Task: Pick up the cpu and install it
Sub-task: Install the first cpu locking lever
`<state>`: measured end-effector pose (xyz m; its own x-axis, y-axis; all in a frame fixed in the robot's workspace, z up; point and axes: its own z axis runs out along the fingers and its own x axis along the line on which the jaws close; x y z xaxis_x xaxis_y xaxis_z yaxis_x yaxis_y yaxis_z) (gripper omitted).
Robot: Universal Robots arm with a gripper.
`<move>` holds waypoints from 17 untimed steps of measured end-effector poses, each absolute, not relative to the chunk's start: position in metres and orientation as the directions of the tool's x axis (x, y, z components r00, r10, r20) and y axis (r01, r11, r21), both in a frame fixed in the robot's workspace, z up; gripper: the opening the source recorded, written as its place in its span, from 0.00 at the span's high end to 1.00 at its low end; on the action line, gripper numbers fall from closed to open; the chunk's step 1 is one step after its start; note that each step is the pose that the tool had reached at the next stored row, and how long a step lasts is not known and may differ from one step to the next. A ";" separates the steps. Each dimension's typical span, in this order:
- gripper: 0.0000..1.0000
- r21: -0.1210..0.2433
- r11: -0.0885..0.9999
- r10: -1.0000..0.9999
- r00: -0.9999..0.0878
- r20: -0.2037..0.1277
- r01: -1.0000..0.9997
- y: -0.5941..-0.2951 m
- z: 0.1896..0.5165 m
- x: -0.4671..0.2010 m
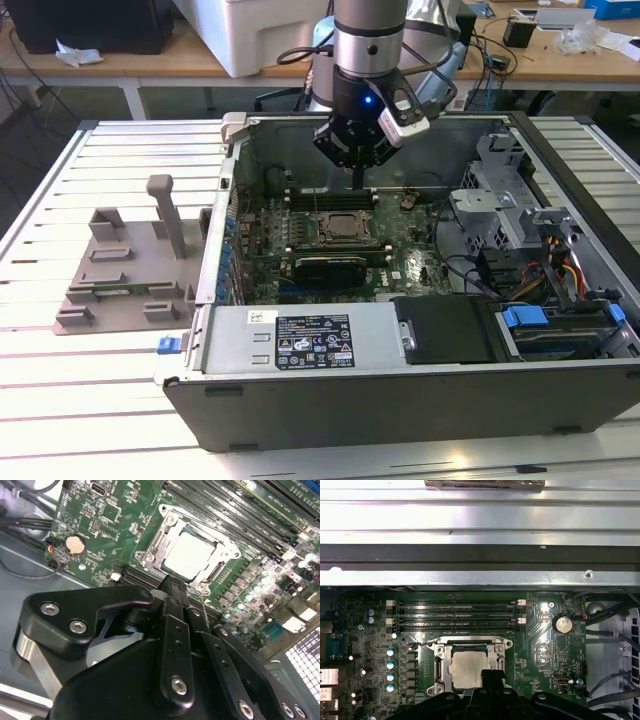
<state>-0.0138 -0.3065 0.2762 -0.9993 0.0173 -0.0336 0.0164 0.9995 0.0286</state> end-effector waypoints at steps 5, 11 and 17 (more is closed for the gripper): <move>0.89 0.029 0.999 0.017 -0.999 -0.034 0.016 -0.306 0.276 -0.022; 0.89 0.029 0.999 0.017 -0.999 -0.034 0.016 -0.307 0.276 -0.033; 0.89 0.029 0.999 0.017 -0.999 -0.034 0.016 -0.307 0.276 -0.041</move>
